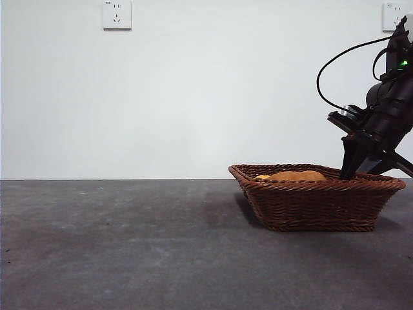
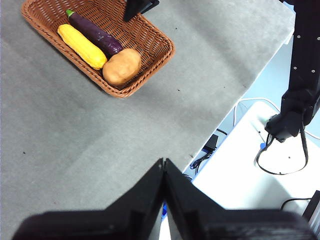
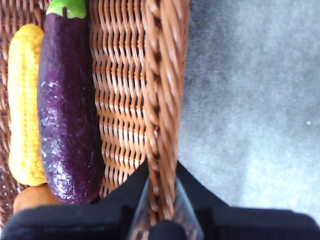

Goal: Help me put the vegetables on the table into the basket

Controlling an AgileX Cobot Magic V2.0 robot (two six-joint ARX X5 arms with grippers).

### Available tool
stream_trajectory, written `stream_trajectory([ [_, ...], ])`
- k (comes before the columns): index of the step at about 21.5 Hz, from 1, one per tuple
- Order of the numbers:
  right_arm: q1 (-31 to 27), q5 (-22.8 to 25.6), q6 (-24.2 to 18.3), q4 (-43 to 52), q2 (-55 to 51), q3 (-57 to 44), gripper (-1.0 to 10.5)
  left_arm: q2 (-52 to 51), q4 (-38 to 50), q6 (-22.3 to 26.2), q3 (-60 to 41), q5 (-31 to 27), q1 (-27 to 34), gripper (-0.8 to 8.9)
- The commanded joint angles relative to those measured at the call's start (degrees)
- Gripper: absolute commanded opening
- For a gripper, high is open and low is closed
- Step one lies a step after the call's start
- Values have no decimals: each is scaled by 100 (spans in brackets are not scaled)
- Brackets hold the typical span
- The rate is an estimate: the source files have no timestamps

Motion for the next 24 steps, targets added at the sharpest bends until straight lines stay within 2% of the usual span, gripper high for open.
stream_trajectory([
  [1,-17,236,-190,15,136,61,345,7,9,-35,-24,-4,-15,-8],
  [2,-24,409,-199,-96,83,136,441,7,9,-35,-24,-4,-15,-8],
  [3,-24,658,-208,-192,24,232,479,7,9,-33,-24,-7,-15,-8],
  [5,-24,940,-232,-505,-151,599,478,7,9,-11,-24,-44,-15,-8],
  [8,-22,970,-179,-984,-699,1145,475,7,9,37,-24,-44,-15,-7],
  [10,-4,1049,20,-1217,-1279,1285,453,7,7,98,-24,-44,-17,-4],
  [15,0,1058,109,-1600,-3091,1285,-24,-149,7,96,-26,-44,-17,-4],
  [17,0,1287,105,-1731,-3775,1285,-16,-251,7,92,-26,-44,-17,-4],
  [20,0,1882,164,-1805,-4745,1285,-15,-457,7,94,-24,-42,-17,-4],
  [24,0,1991,400,-1814,-5910,1285,-11,-946,7,94,-26,-42,-15,-4],
])
